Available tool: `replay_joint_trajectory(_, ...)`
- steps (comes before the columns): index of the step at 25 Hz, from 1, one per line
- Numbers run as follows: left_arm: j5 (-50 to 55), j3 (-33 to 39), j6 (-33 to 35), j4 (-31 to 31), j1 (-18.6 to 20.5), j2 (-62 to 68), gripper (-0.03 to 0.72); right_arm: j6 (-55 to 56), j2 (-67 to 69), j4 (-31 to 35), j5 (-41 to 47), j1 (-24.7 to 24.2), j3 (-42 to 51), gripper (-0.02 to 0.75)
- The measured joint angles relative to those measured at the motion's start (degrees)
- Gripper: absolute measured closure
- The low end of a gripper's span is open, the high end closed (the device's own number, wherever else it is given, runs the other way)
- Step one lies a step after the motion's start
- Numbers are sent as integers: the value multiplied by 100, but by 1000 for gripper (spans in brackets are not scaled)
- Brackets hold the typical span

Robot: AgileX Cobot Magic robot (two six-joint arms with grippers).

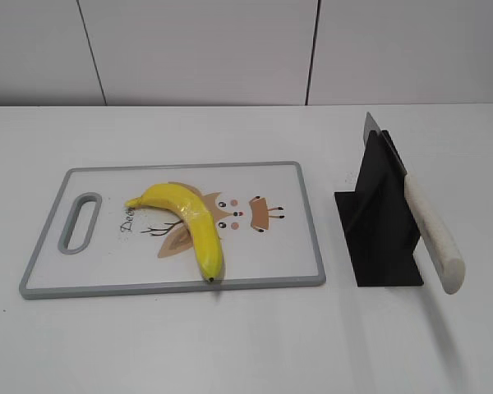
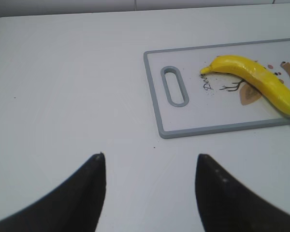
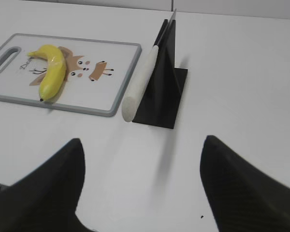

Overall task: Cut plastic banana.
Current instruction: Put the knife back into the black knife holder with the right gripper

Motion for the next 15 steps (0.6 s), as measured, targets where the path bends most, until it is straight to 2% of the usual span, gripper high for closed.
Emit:
replay_joint_trajectory(4, 0, 0, 0, 0, 0, 0, 136, 0, 0, 43, 0, -397, 0, 169)
replay_joint_trajectory(15, 0, 0, 0, 0, 0, 0, 136, 2, 0, 49, -5, -443, 0, 169)
